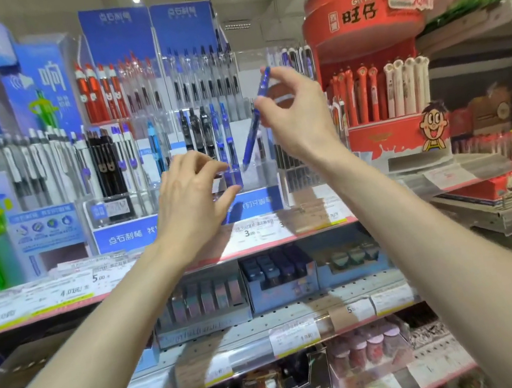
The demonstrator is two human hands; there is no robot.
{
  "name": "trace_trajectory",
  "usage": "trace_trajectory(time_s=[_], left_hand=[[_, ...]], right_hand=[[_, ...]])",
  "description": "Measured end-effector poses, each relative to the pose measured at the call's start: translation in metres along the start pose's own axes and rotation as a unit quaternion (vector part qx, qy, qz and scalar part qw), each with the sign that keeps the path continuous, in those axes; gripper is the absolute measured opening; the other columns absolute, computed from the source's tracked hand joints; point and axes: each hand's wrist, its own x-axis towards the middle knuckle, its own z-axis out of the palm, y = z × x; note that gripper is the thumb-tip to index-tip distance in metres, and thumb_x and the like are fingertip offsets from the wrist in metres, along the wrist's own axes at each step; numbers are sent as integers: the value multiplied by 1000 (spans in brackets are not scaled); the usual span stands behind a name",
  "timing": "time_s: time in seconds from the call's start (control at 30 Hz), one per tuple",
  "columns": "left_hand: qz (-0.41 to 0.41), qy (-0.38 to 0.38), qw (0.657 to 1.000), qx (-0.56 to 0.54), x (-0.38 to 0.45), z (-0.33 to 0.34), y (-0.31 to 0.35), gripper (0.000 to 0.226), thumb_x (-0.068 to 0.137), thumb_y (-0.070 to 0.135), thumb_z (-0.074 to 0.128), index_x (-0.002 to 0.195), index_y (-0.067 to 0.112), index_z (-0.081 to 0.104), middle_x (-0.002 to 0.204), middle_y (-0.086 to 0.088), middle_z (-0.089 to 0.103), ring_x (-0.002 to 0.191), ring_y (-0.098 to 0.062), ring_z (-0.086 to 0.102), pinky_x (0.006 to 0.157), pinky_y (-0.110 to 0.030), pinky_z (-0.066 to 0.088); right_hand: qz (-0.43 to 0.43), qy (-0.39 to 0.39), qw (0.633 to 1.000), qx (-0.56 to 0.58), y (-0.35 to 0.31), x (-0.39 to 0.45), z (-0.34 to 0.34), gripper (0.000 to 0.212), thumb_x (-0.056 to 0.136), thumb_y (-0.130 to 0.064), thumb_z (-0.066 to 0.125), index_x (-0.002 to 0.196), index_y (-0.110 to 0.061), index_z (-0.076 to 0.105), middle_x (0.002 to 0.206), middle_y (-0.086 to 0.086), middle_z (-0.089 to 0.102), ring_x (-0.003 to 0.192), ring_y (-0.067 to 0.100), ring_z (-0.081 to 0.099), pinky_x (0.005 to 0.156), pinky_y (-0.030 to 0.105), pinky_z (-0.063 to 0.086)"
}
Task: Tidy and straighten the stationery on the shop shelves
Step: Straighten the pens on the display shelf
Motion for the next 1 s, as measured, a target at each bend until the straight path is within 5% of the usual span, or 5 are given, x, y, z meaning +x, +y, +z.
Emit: trace_trajectory(time_s=[0.27, 0.63, 0.8, 1.0], left_hand=[[-38, -10, 999, 5, 1, 9, -5, 37, 82, 40, 75, 110, 16, 68, 102, 0, 57, 102, -24, 48, 85, -41, 45], [-47, -14, 999, -11, 1, 10, -5, 35, 83, 42, 74, 108, 19, 66, 104, 4, 54, 103, -20, 46, 87, -39, 43], [-47, -14, 999, -11, 1, 10, -5, 35, 83, 43, 74, 108, 20, 65, 105, 5, 54, 104, -19, 45, 86, -36, 42], [-40, -3, 999, -10, 0, 12, -6, 35, 83, 41, 74, 108, 19, 65, 104, 4, 54, 101, -19, 45, 86, -36, 41]], right_hand=[[-32, -24, 996, -85, -4, 26, 20, 40, 95, -24, 63, 134, -20, 58, 94, -14, 60, 93, 7, 62, 95, 31, 52], [-28, -56, 988, -141, -1, 27, 34, 42, 93, -22, 67, 134, -18, 59, 102, -5, 74, 90, 13, 71, 103, 45, 49], [-9, -132, 971, -199, 7, 26, 37, 43, 93, -15, 67, 135, -11, 58, 112, 3, 73, 98, 19, 71, 100, 45, 53], [-10, -125, 962, -243, 11, 20, 40, 46, 93, -13, 67, 137, -9, 55, 122, 9, 71, 105, 22, 70, 106, 37, 47]])
